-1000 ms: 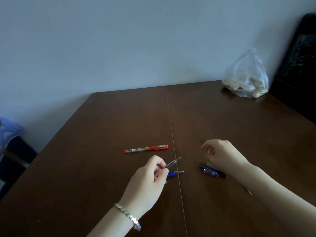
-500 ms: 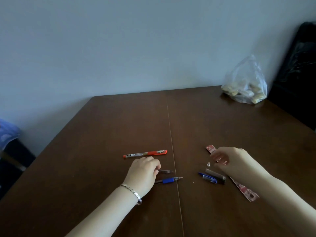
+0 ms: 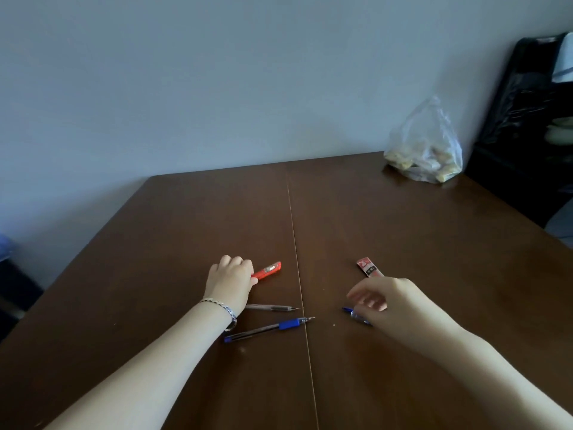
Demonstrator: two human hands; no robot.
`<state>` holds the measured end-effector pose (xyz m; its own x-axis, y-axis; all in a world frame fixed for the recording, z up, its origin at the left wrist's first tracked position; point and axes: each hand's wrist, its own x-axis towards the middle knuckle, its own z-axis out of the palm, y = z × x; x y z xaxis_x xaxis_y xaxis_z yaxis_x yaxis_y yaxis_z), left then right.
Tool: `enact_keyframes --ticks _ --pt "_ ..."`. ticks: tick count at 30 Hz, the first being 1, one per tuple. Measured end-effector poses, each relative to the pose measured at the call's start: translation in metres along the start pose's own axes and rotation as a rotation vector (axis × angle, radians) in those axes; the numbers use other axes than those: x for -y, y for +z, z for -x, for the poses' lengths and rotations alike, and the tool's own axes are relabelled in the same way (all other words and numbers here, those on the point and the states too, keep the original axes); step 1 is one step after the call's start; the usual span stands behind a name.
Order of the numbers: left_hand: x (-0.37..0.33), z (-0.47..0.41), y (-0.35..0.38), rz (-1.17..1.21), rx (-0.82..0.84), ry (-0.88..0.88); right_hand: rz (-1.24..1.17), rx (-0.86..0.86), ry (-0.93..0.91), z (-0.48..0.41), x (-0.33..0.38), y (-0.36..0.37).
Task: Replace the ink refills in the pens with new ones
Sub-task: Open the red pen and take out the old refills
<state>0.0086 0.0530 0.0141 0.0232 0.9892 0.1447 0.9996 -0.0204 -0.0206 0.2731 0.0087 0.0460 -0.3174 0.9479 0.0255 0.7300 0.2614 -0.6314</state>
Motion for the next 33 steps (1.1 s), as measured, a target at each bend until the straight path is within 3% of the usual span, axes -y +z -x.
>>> enact_keyframes --ticks 3,6,8,13,15,18,20,25,33 --pt "-0.015 0.014 -0.022 0.123 -0.164 0.098 -0.129 -0.113 0.000 0.001 0.011 0.007" --pt "-0.041 0.043 -0.047 0.322 -0.292 0.322 -0.433 -0.127 0.050 0.003 0.034 0.010" --pt "-0.055 0.061 -0.059 0.307 -0.334 0.463 -0.599 -0.124 0.054 0.003 0.046 0.008" --pt "-0.062 0.081 -0.068 0.292 -0.363 0.558 -0.577 -0.059 -0.129 0.013 0.054 0.001" --pt "-0.058 0.088 -0.065 0.453 -0.272 0.497 -0.529 -0.072 -0.185 0.019 0.053 -0.002" --pt "-0.031 0.088 -0.057 0.856 -0.191 0.119 -0.540 -0.383 -0.128 0.016 0.028 -0.035" --pt "-0.006 0.085 -0.049 0.808 -0.116 -0.025 -0.405 -0.515 -0.051 0.005 0.007 -0.059" --pt "-0.025 0.079 -0.049 0.698 -0.147 -0.004 -0.113 -0.159 0.086 -0.040 -0.011 -0.018" --pt "-0.055 0.076 -0.059 0.660 -0.203 0.096 0.158 0.104 0.040 -0.079 -0.006 0.043"
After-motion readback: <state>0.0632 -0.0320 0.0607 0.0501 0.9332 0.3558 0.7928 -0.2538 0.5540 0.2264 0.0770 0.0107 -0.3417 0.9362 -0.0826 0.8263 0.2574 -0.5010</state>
